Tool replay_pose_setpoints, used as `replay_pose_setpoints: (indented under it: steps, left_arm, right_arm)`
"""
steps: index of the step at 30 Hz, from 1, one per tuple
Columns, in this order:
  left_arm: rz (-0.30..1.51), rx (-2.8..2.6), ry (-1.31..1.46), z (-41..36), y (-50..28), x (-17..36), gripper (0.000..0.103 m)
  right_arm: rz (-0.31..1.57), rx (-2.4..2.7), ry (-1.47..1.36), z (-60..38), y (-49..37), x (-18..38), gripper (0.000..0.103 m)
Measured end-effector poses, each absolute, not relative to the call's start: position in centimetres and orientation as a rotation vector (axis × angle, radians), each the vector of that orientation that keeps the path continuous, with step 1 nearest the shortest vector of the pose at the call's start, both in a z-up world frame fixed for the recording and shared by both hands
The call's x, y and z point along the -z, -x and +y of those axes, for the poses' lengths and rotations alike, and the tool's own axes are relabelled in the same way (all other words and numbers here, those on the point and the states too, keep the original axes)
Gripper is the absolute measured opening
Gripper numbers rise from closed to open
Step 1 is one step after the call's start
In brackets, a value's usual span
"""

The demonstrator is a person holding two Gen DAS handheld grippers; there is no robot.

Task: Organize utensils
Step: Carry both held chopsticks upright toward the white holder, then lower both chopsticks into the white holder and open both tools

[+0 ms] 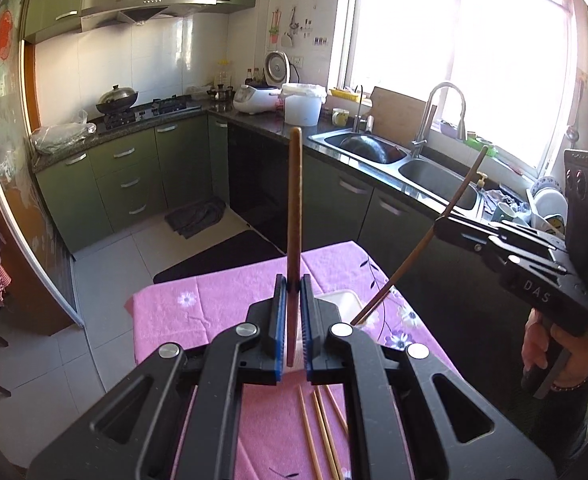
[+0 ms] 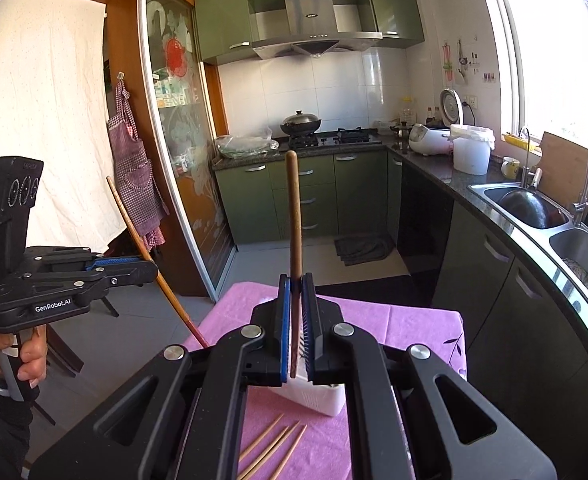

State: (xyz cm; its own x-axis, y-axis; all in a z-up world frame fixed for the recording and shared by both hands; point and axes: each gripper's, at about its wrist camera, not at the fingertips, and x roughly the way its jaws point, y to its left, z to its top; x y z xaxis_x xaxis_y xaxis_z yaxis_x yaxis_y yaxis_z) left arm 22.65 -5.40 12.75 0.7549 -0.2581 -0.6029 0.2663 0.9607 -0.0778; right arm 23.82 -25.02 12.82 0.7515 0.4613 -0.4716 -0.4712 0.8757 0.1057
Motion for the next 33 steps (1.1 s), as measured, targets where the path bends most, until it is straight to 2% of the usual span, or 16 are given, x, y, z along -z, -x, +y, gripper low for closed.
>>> replay_pose_setpoints:
  steps: [7, 14, 18, 22, 24, 25, 28, 33]
  left_arm:
    - [0.740, 0.270, -0.011, -7.1, -28.7, -7.8, 0.007]
    - [0.831, 0.258, -0.006, -7.1, -30.9, -2.5, 0.007]
    - [0.850, 0.257, -0.018, -6.8, -30.3, -1.7, 0.007]
    - [0.823, 0.268, 0.001, -6.2, -28.6, -3.1, 0.007]
    - [0.813, 0.268, 0.006, -5.9, -27.1, -3.9, 0.010]
    - [0.818, 0.268, 0.004, -5.8, -26.4, -4.0, 0.015]
    - [0.865, 0.264, -0.016, -5.9, -24.2, -3.1, 0.031]
    - [1.040, 0.303, -0.022, -6.6, -21.1, 3.0, 0.032]
  right_arm:
    - [0.614, -0.476, 0.093, -22.7, -28.1, -7.8, 0.006]
    - [0.706, -0.486, 0.118, -21.9, -29.6, -3.2, 0.007]
    - [0.695, -0.498, 0.109, -22.1, -29.2, -3.3, 0.008]
    - [0.620, -0.535, 0.083, -22.8, -26.4, -6.1, 0.010]
    - [0.578, -0.546, 0.079, -23.4, -24.2, -7.5, 0.012]
    - [0.567, -0.551, 0.077, -23.8, -23.1, -7.9, 0.012]
    - [0.577, -0.548, 0.073, -25.0, -20.3, -6.9, 0.024]
    - [0.709, -0.474, 0.118, -26.8, -17.7, 1.1, 0.025]
